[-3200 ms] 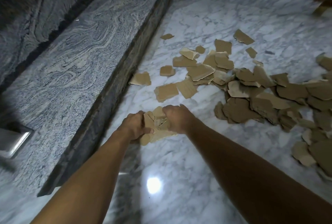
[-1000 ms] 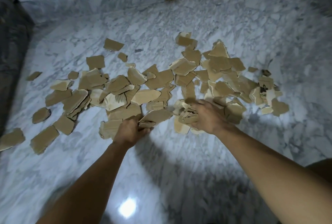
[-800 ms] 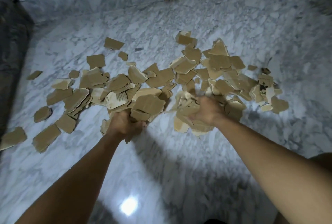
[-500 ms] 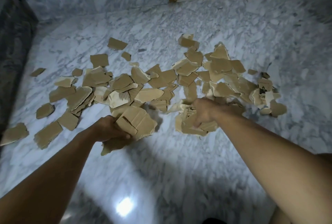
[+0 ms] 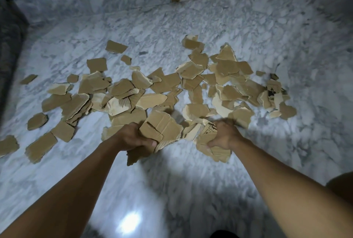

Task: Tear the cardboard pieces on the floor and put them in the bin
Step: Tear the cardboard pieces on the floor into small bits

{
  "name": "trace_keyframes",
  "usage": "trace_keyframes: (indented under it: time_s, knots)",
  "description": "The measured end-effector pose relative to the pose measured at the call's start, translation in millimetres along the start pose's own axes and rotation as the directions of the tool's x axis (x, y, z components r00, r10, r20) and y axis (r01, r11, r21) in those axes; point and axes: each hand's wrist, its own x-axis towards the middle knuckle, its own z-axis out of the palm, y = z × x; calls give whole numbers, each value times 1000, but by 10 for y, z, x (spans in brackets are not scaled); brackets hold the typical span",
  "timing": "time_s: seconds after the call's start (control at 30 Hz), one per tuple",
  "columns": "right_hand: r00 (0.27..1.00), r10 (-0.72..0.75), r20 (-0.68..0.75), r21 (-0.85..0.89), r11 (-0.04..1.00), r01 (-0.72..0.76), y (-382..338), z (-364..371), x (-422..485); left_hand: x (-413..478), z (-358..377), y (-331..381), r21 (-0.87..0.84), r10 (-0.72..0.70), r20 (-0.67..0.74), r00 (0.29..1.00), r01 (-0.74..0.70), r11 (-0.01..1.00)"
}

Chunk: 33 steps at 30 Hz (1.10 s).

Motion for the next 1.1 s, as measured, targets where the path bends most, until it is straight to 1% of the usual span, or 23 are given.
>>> trace_keyframes:
  time_s: [0.07,0.13,0.2,0.27,0.33,0.4,0.47,0.6,0.67,0.7,0.77,0.8,0.87,0.93,0.97,1.03,1.07,1.1]
  knots:
    - [999,-37,0,-7,999,37,22,22,10,37,30,96,33,8,-10,1000,-8,999]
    - [997,-65,37,0,998,65,39,-30,25,83,-8,206,45,16,-23,1000,-15,999]
    - [995,-78,64,64,995,74,50,-118,65,141,-118,307,80,17,-45,999,-13,997]
    - [992,-113,57,57,992,110,35,-159,106,209,-220,403,171,5,-101,995,12,985]
    - [987,-158,24,-12,987,158,35,-110,128,295,-265,530,274,2,-134,991,36,961]
    - [985,-171,-21,9,985,171,64,7,143,343,-269,704,373,-7,-130,991,55,926]
    - [987,-160,-28,47,986,161,57,82,122,376,-299,897,440,-19,-101,995,61,896]
    - [984,-158,83,54,987,153,7,120,217,466,-304,1090,524,-46,-100,994,92,847]
    - [984,-143,104,64,989,137,39,99,247,540,-251,1194,532,10,-129,992,61,844]
    - [984,-136,118,54,990,130,63,72,237,569,-227,1249,501,43,-152,987,40,865]
    - [978,-128,167,31,992,125,102,3,168,614,-189,1358,414,62,-186,981,21,910]
    - [976,-127,178,25,992,125,132,-56,140,652,-185,1398,392,80,-176,981,-5,920]
    - [975,-128,182,48,991,122,229,-227,99,713,-132,1504,411,101,-84,991,-58,910]
    - [983,-107,151,26,994,104,368,-408,50,789,3,1577,451,99,31,995,-102,886]
    - [992,-70,103,-44,996,75,442,-478,20,843,113,1604,473,105,66,992,-124,873]
    - [999,-15,-41,-214,977,6,583,-515,-37,962,357,1588,527,122,98,988,-156,835]
    - [994,-15,-106,-249,969,-12,645,-489,-64,1067,476,1523,559,149,113,982,-187,808]
    - [988,-26,-153,-242,970,-12,687,-458,-98,1138,570,1481,592,183,114,976,-215,777]
